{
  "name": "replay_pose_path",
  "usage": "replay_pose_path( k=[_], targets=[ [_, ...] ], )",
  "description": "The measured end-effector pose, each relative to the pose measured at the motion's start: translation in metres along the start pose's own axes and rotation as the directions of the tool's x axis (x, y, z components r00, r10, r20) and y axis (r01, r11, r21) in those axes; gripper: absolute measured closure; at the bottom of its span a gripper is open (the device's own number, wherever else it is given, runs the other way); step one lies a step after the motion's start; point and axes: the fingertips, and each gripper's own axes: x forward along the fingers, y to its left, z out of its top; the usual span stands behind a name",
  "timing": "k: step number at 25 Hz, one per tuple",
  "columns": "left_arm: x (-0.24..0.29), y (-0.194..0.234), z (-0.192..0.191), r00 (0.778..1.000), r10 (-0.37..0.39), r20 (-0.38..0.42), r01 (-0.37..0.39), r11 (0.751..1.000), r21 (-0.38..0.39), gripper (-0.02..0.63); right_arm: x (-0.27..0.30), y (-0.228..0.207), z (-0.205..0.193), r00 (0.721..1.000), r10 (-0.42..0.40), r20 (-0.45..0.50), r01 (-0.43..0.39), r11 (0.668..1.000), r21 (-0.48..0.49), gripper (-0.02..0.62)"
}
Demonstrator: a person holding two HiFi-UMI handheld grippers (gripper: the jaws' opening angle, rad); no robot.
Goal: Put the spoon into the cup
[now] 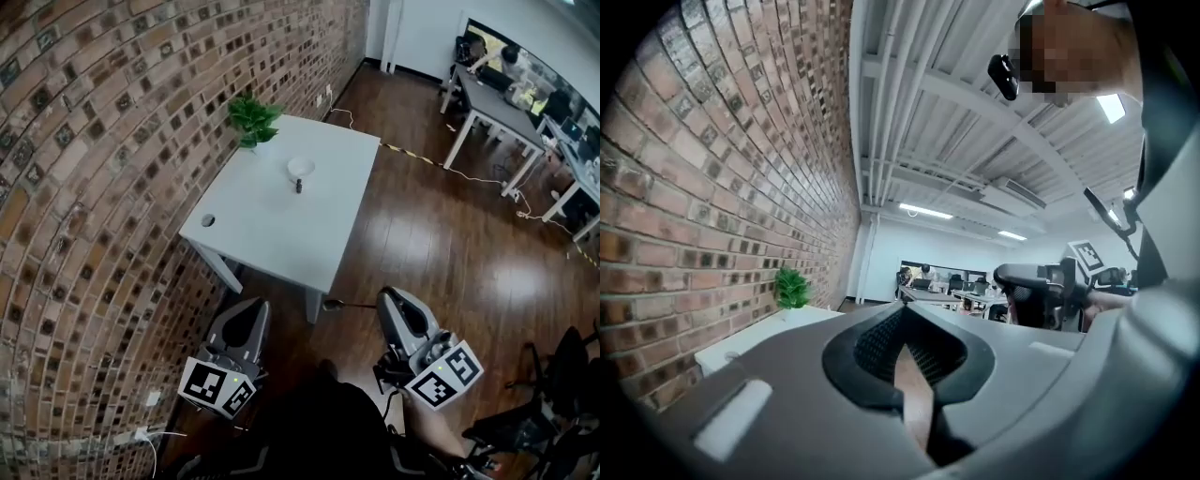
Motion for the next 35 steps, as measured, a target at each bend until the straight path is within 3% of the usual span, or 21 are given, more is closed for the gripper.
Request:
replay_pose_path(
  k=[14, 27, 35],
  targets=[
    [0.103, 0.014, 0.007, 0.999, 0.03, -0.032, -0.029, 0.999, 0.041, 0.612, 0.057, -0.096, 0.03, 0.999, 0.036, 0.004, -0.036, 0.999, 0.039, 0.565],
    [0.154, 0.101, 0.017, 1.0, 0.004, -0.019, -0.004, 1.0, 0.008, 0.612, 0.145, -0.125, 0.034, 0.999, -0.041, 0.007, 0.041, 0.999, 0.012, 0.565],
    [0.193, 0.129, 0.009, 0.999, -0.041, -0.029, 0.041, 0.999, -0.018, 0.612, 0.176, -0.142, 0.041, 0.996, -0.086, -0.014, 0.086, 0.996, -0.017, 0.565]
  ],
)
